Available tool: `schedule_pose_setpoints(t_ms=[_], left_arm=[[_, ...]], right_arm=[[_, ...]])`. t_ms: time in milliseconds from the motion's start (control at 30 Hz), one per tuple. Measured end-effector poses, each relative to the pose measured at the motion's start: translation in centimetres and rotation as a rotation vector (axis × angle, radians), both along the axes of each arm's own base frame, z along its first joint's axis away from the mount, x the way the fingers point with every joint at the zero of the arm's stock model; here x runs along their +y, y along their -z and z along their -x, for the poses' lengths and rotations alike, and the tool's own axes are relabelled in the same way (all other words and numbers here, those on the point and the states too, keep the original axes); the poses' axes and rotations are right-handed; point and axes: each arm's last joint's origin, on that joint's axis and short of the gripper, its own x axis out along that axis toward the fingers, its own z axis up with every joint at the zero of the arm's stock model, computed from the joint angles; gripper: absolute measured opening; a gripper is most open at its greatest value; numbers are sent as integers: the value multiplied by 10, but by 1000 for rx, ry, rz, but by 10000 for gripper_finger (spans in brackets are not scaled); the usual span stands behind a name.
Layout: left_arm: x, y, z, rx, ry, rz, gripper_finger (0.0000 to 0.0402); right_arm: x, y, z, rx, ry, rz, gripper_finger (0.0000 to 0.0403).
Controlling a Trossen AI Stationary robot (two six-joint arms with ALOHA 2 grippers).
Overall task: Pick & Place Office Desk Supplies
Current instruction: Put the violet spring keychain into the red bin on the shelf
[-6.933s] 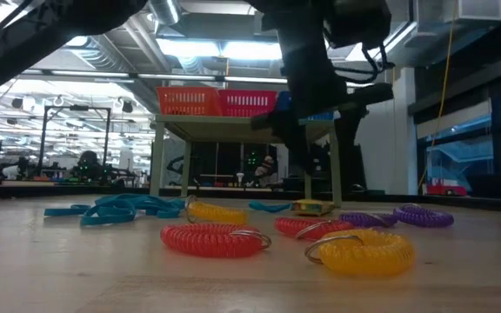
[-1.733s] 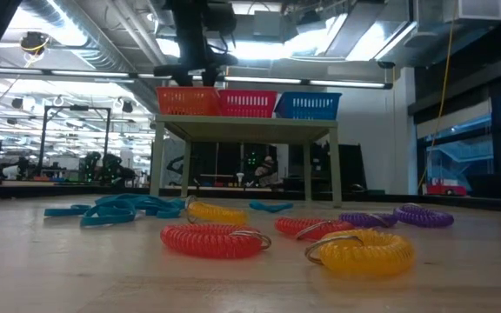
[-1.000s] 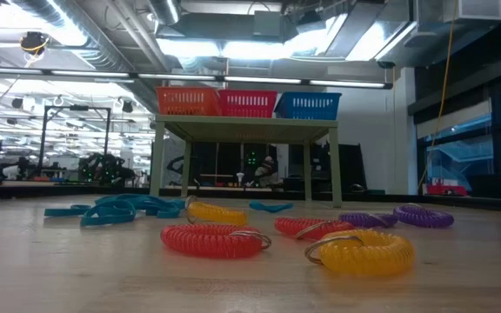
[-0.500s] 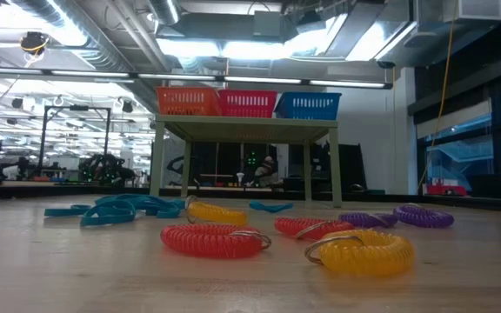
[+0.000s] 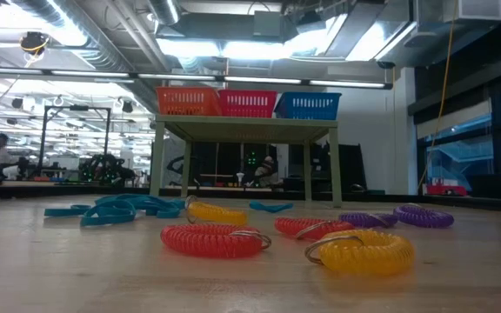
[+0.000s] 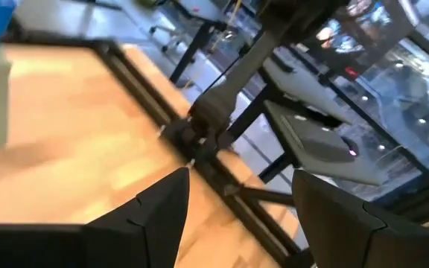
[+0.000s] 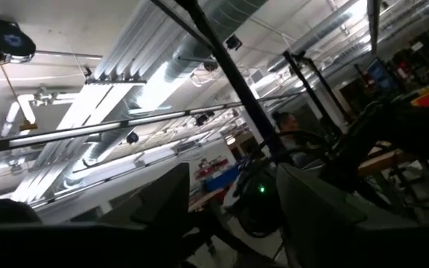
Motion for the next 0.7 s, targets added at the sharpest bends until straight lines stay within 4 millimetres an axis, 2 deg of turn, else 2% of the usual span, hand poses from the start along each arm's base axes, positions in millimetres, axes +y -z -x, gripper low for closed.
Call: schedule_pose_setpoints(t_ms=[167, 233, 333, 500, 700], left_arm=[[-16, 35, 5, 110, -50, 67, 233], [-20, 46, 7, 147, -63, 92, 233], [-26, 53, 11, 156, -76, 112, 233], [-38, 57, 22, 216, -22, 106, 233], [-53, 78, 45, 404, 16, 106, 233]], right_arm=[[10, 3, 3, 35, -88, 8, 206], [17, 9, 3, 106, -134, 32, 206], [28, 24, 2, 265, -139, 73, 206], [41, 51, 4, 514, -30, 165, 206], [45, 76, 6, 720, 194, 245, 206]])
